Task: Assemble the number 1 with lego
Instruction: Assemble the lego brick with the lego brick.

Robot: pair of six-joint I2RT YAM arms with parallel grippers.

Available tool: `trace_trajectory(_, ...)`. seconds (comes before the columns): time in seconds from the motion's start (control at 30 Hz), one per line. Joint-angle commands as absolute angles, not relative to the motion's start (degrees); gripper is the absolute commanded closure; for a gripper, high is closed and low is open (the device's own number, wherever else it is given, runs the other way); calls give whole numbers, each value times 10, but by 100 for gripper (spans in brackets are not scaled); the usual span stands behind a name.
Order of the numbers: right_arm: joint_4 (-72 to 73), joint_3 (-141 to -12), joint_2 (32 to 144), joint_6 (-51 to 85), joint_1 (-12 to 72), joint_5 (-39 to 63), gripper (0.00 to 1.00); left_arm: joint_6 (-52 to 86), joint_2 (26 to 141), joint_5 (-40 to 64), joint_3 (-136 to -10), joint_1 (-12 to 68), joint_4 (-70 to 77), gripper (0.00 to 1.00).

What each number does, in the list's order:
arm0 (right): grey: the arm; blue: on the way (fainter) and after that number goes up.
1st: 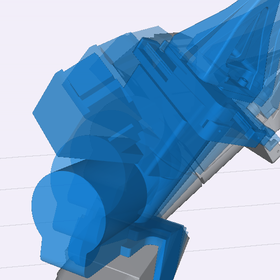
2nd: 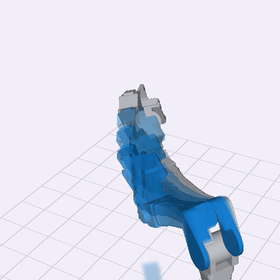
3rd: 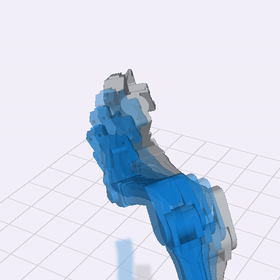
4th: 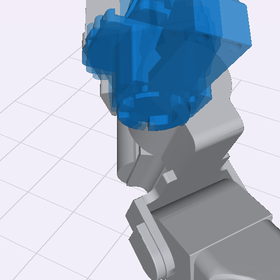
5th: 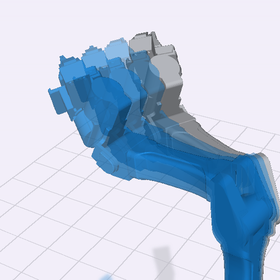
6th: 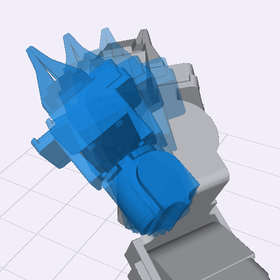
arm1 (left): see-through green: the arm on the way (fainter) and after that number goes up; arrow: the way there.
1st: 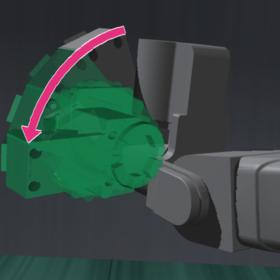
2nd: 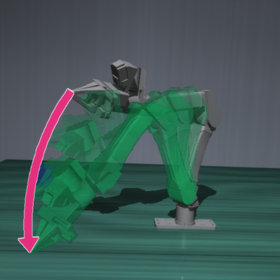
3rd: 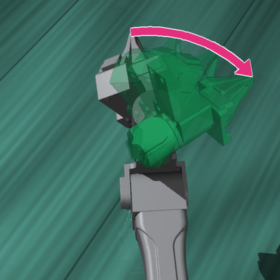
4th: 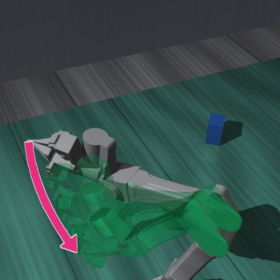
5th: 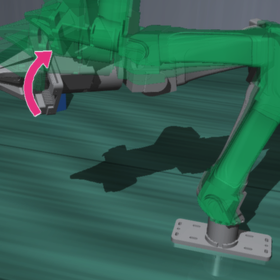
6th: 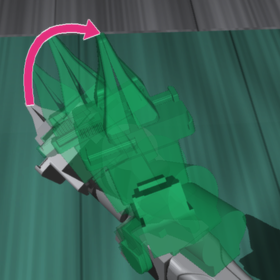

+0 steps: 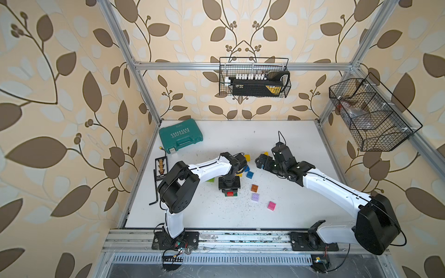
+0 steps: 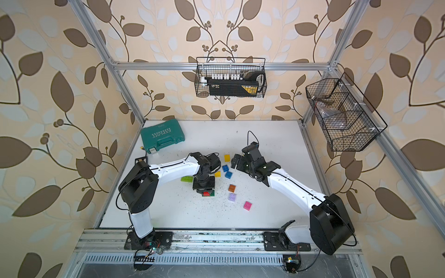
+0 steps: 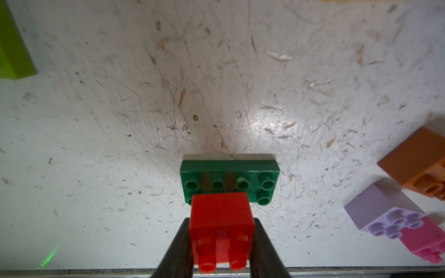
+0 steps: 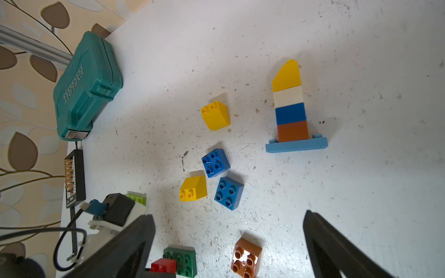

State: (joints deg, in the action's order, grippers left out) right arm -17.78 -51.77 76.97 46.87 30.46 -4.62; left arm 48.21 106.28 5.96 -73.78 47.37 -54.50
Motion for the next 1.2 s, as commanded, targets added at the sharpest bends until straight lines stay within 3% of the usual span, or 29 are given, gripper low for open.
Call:
trace_trajectory(0.0,-179,-520,758,465,302,-41,1,471,1052,44,-738,480,-546,87)
trace_trajectory(0.67,-178,-522,766,466,301,-35,1,453,1031,40,-672,481,-449,86)
trace_trajectory(1.17,-179,-526,775,466,301,-33,0,496,1047,6,-660,524,-462,87)
